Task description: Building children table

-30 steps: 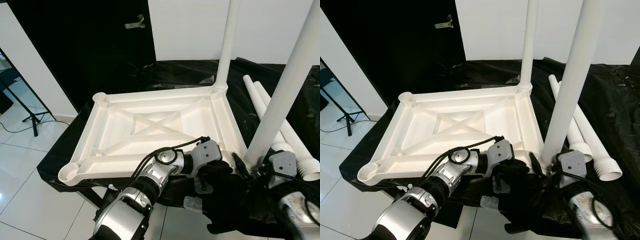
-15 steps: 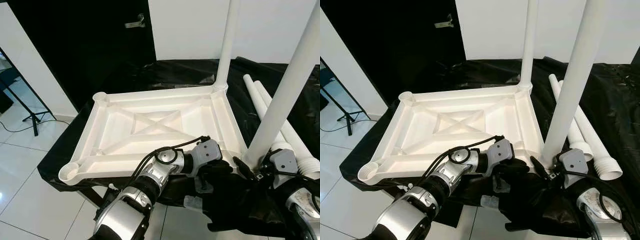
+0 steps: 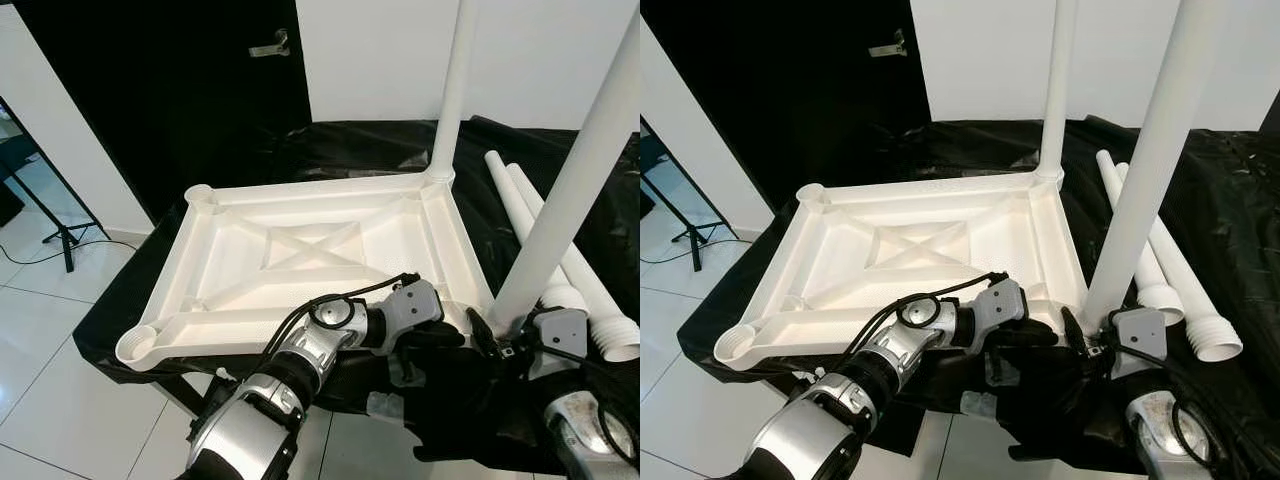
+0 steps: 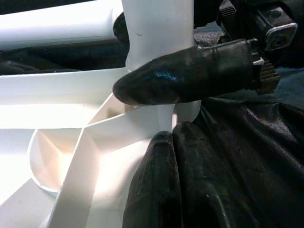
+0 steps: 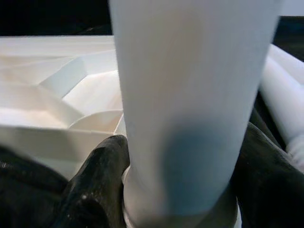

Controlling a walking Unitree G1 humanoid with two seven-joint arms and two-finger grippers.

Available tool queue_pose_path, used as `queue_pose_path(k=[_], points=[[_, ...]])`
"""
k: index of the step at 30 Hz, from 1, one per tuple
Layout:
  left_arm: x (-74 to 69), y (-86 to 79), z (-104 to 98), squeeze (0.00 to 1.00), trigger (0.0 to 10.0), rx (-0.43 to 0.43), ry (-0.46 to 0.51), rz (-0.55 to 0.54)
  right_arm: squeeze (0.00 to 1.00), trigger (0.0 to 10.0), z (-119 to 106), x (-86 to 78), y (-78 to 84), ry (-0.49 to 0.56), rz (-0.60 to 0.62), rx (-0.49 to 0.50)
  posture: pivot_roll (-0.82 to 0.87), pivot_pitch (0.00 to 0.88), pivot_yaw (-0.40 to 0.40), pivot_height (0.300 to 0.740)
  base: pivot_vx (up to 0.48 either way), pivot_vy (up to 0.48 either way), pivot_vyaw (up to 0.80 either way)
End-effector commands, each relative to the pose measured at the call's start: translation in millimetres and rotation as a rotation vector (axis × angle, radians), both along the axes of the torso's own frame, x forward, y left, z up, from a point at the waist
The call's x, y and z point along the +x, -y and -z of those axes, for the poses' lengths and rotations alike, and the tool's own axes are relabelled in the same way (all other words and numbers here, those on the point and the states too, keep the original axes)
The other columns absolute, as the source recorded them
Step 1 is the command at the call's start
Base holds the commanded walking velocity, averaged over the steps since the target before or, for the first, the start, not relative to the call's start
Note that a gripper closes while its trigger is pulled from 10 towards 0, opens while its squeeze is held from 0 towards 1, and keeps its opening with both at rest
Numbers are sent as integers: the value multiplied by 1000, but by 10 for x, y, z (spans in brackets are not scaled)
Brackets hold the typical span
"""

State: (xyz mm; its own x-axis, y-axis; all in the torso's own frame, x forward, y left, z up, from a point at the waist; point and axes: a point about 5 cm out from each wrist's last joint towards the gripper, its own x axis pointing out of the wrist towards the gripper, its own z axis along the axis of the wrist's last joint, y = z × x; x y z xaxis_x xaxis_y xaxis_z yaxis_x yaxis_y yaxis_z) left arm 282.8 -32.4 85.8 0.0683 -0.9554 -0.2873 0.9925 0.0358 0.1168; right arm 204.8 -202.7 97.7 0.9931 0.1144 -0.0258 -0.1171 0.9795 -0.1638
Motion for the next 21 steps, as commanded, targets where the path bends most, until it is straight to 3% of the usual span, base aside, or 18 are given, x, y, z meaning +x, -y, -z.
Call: queue_pose_path(k=[1,2,3,7,8,13,21], points=[[-246,-169,570,0,10000,201,-198,-67,0,10000,218,-38,-149,-119,-3,93,11,0,92,740,0,0,0],[-246,-164,568,0,10000,202,-197,-66,0,10000,214,-13,-157,-120,18,112,10,0,92,740,0,0,0],[-244,-157,563,0,10000,202,-195,-66,1000,10000,187,9,-169,-113,2,132,6,0,92,740,0,0,0],[-238,-149,557,0,10000,203,-192,-67,1000,10000,134,29,-171,-102,-54,118,2,0,92,740,0,0,0],[-231,-144,552,0,10000,203,-189,-69,0,10000,60,36,-102,-92,-148,35,1,0,89,740,0,0,0],[-235,-135,551,0,10000,202,-187,-69,0,10000,-41,32,12,-82,-245,-33,1,0,85,740,0,0,0],[-244,-139,561,0,10000,201,-190,-70,0,10000,-225,63,140,-26,-303,-110,7,0,84,740,0,0,0]])
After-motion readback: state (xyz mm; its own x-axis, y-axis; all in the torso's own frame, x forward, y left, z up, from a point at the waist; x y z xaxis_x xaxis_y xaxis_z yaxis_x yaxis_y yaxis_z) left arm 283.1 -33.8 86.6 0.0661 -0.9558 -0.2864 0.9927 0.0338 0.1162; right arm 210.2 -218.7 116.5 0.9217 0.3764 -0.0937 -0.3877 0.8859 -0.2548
